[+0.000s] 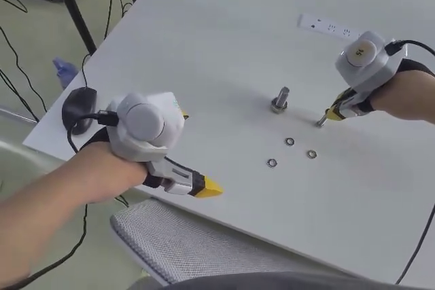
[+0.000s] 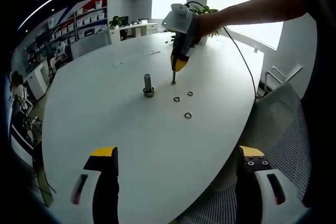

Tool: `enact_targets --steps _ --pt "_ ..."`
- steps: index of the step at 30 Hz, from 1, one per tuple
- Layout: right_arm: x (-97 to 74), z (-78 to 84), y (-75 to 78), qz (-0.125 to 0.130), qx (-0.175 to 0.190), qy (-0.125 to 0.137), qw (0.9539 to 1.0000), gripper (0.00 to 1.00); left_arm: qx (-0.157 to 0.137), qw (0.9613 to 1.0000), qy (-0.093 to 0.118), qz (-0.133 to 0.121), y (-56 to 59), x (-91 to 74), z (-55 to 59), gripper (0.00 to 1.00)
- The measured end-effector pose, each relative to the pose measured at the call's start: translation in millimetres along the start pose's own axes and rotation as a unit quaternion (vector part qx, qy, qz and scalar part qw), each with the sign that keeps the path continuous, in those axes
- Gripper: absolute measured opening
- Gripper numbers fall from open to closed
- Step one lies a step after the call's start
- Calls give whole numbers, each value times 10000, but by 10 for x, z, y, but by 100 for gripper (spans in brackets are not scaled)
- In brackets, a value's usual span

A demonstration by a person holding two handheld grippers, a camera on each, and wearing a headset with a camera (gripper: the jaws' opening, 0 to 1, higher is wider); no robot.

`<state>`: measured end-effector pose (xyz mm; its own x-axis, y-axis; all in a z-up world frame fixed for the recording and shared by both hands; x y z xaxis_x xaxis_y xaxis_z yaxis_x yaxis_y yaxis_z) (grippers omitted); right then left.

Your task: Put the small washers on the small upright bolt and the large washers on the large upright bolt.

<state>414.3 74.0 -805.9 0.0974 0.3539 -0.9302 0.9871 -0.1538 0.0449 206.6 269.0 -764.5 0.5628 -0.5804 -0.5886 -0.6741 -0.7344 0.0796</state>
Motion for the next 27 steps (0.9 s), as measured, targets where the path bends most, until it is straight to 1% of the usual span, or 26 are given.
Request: enact_targets --steps 7,11,15,19,27 --pt "52 37 -46 -40 21 -68 10000 13 -64 10000 -5 21 2 -13 14 91" --pt "95 63 -71 -34 -52 -163 9998 13 -88 9999 16 52 6 3 7 92" --pt "157 67 -110 -91 -149 -194 9997 13 -93 9999 8 75 18 7 5 92" --pt "247 85 -82 -110 -219 -253 9994 13 -117 9999 -21 78 12 6 23 91" --pt "328 144 -99 -133 -246 -279 9992 13 -149 9999 -64 58 -17 -6 46 90"
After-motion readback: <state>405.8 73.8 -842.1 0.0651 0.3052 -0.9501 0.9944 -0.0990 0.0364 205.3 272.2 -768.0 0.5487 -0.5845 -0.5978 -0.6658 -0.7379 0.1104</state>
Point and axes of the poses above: the centre of the closed fingertips' face, and the gripper's own axes: x roughly forward along the fingers, y roughly to its right, z roughly out of its underside, the point moved 2 cm from there along -x, roughly backward along the fingers, and after that the axes turned 6 degrees about y, right-handed, at the moved point
